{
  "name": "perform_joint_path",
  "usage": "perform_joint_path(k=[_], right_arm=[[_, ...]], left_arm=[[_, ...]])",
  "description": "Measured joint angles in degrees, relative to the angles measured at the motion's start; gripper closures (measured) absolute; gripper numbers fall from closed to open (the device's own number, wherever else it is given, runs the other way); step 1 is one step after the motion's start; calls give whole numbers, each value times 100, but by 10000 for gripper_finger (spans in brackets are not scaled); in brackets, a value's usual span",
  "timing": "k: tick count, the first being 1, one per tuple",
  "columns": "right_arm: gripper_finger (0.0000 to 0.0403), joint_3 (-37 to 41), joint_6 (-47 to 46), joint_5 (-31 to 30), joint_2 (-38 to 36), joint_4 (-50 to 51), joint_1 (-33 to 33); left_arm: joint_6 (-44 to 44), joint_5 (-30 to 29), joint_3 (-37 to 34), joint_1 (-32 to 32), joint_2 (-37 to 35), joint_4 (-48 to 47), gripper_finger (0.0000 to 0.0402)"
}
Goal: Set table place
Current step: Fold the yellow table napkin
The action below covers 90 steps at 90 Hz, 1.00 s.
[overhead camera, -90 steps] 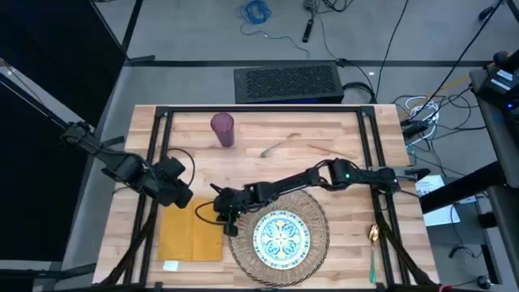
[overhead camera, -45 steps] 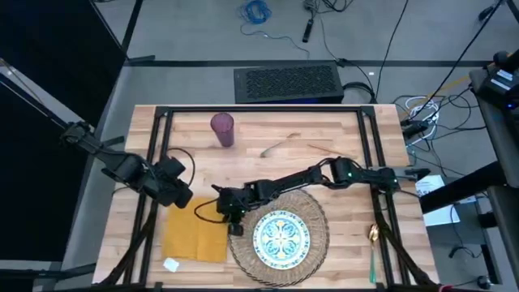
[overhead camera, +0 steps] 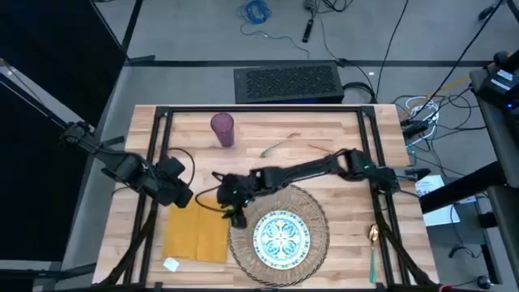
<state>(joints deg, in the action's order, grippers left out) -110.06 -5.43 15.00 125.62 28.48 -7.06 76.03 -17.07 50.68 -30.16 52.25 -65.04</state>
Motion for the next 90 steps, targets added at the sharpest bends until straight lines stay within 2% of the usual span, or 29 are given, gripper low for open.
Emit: perform_joint_path(k=[13, 29, 46, 59, 71, 90], right_arm=[[220, 2, 268, -328, -924, 1193, -31], [226, -3, 272, -1164, -2192, 2175, -300], [226, 0, 34, -2205, -3126, 2584, -832], [226, -3, -239, -2940, -3505, 2889, -1290], [226, -1, -465, -3529, -3657, 3181, -1692], [225, 0, -726, -3766, -3621, 3435, -1955]], left_arm=[[226, 286, 9, -248, 41, 401, 402], [1673, 638, -16, -1006, 381, -754, 402], [2705, 704, -260, -1656, 462, -617, 402], [3321, 1159, -782, -1807, 387, -484, 396], [3538, 1389, -1324, -1837, 290, 129, 368], [3773, 1405, -1835, -1836, 258, 696, 312]])
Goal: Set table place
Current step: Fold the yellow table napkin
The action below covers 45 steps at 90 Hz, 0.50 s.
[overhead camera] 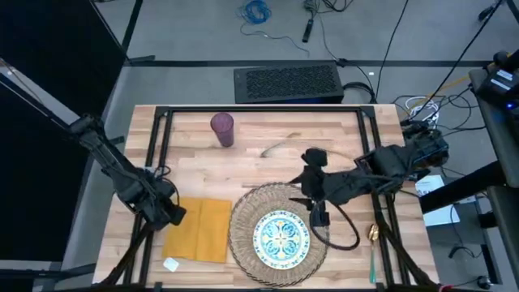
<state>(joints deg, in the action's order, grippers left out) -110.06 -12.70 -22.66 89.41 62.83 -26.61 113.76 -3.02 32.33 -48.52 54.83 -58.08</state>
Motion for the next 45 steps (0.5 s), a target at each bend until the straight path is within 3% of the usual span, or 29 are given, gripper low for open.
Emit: perform_joint_path(k=[45], right_arm=[[225, 0, -33, -6, 4, 80, -18]], left_arm=[[797, -304, -73, -54, 652, 444, 292]])
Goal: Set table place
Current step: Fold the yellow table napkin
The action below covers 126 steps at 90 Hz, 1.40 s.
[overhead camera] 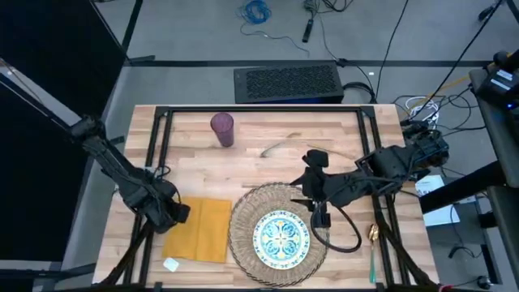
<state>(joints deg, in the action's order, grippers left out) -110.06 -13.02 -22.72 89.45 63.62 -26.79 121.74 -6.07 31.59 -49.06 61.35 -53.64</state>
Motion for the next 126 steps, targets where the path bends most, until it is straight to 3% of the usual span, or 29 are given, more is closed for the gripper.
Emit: perform_joint_path(k=[55, 91, 113, 126], right_arm=[[225, 0, -180, 26, 2, 612, -369], [225, 0, -360, 4, 2, 609, -566], [225, 0, -391, -13, 2, 607, -557], [225, 0, -391, -22, 2, 607, -557]], left_arm=[[331, 358, 11, -8, 1067, -265, 292], [250, 356, -267, -10, 1112, 594, 292], [190, 295, -281, -10, 1073, 655, 292], [50, 273, -236, -11, 991, 620, 324]])
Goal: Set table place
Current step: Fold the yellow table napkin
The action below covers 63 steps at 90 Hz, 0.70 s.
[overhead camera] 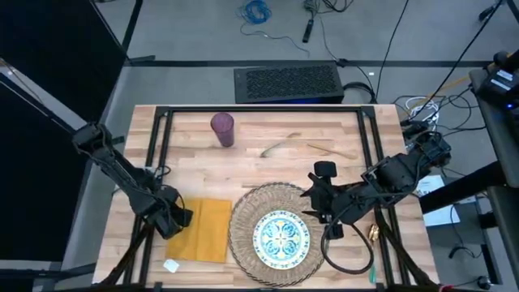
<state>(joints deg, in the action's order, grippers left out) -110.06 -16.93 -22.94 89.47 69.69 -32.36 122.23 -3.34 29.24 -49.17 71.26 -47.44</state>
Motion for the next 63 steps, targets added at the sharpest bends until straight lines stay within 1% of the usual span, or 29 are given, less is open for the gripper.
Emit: perform_joint_path(k=[10, 15, 25, 33, 46, 63], right_arm=[[225, 0, 3, -93, 0, 0, 0], [225, 0, 18, -140, 0, 0, 0], [225, 0, 22, -149, 0, 0, 0], [225, 0, 45, -154, 0, -1, 0], [225, 0, 46, -155, 0, -2, 13], [225, 0, 39, -154, 0, -2, 13]], left_arm=[[-148, -48, 54, 0, -17, 35, 380], [-246, -91, 66, 0, -19, 96, 394], [-309, -178, 83, 0, -30, 108, 400], [-312, -427, 180, 2, -52, 12, 401], [-312, -878, 533, 2, -137, -407, 401], [-416, -1369, 895, 2, -196, -468, 401]])
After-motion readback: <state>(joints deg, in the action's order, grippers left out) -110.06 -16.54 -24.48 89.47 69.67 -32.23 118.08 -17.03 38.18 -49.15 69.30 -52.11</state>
